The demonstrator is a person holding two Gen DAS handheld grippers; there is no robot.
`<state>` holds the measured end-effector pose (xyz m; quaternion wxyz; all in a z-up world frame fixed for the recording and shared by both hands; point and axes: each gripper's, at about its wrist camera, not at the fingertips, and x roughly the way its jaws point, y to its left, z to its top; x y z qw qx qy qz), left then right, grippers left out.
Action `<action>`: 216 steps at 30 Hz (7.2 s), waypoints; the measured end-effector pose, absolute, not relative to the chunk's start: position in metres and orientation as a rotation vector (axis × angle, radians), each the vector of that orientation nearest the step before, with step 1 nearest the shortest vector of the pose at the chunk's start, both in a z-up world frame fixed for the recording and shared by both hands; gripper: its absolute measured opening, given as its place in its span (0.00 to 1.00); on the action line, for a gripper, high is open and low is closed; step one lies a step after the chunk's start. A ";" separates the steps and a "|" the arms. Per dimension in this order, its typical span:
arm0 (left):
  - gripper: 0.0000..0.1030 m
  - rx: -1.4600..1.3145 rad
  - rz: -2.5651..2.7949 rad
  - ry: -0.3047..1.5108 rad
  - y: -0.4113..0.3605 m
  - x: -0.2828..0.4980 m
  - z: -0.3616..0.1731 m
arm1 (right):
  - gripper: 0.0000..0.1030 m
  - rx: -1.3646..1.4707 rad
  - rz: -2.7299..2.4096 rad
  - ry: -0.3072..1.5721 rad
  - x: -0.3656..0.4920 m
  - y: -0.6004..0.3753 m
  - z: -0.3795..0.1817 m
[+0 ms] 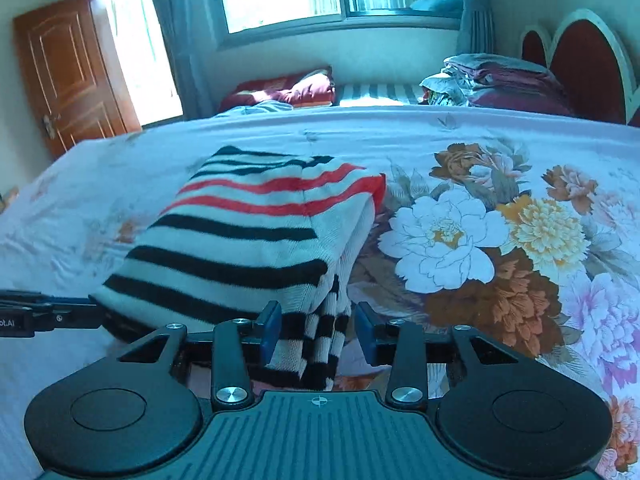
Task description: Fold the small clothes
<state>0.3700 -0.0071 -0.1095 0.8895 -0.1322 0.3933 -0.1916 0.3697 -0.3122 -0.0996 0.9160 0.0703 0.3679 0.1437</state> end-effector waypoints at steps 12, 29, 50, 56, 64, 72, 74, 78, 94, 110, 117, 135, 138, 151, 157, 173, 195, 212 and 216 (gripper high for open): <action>0.37 -0.338 -0.493 0.762 0.012 0.359 -0.095 | 0.38 0.332 0.378 0.820 0.410 -0.321 -0.115; 0.36 -0.034 -0.339 0.956 -0.040 0.405 -0.125 | 0.14 0.053 0.401 0.862 0.419 -0.303 -0.129; 0.35 -0.017 -0.375 0.877 -0.057 0.436 -0.097 | 0.21 -0.106 0.366 0.793 0.426 -0.285 -0.101; 0.37 -0.052 -0.354 0.808 -0.052 0.473 -0.090 | 0.21 0.002 0.351 0.695 0.453 -0.300 -0.086; 0.40 0.037 -0.353 0.864 -0.066 0.493 -0.099 | 0.22 -0.037 0.360 0.845 0.483 -0.293 -0.115; 0.41 -0.027 -0.312 0.844 -0.047 0.527 -0.100 | 0.22 -0.017 0.334 0.715 0.489 -0.294 -0.097; 0.45 0.036 -0.314 0.914 -0.058 0.540 -0.111 | 0.22 -0.090 0.302 0.827 0.510 -0.286 -0.112; 0.51 0.118 -0.297 0.897 -0.066 0.538 -0.102 | 0.22 -0.054 0.292 0.851 0.516 -0.300 -0.121; 0.83 -0.462 -0.405 1.057 -0.001 0.515 -0.141 | 0.78 0.717 0.504 0.993 0.489 -0.390 -0.152; 0.56 -0.093 -0.283 1.002 -0.072 0.516 -0.113 | 0.36 0.347 0.561 0.994 0.506 -0.320 -0.129; 0.48 0.109 -0.291 0.927 -0.095 0.496 -0.087 | 0.33 0.183 0.517 0.895 0.480 -0.291 -0.099; 0.48 0.096 -0.347 0.825 0.041 0.473 -0.052 | 0.32 0.064 0.478 0.808 0.453 -0.140 -0.049; 0.48 0.084 -0.326 0.834 0.080 0.471 -0.056 | 0.32 0.059 0.499 0.814 0.455 -0.099 -0.054; 0.49 0.012 -0.279 0.866 0.176 0.480 -0.079 | 0.33 0.069 0.555 0.852 0.473 0.003 -0.084; 0.68 -0.111 -0.292 0.919 0.204 0.487 -0.108 | 0.36 0.140 0.517 0.967 0.490 0.001 -0.123; 0.41 -0.054 -0.369 0.821 0.214 0.538 -0.083 | 0.16 0.073 0.422 0.834 0.531 -0.003 -0.082; 0.22 0.108 -0.370 0.833 0.192 0.453 -0.083 | 0.08 -0.170 0.520 0.824 0.458 0.013 -0.078; 0.19 0.050 -0.306 0.808 0.192 0.440 -0.081 | 0.08 -0.156 0.434 0.861 0.446 0.006 -0.097; 0.19 0.019 -0.294 0.806 0.206 0.414 -0.073 | 0.08 -0.145 0.492 0.806 0.421 0.003 -0.077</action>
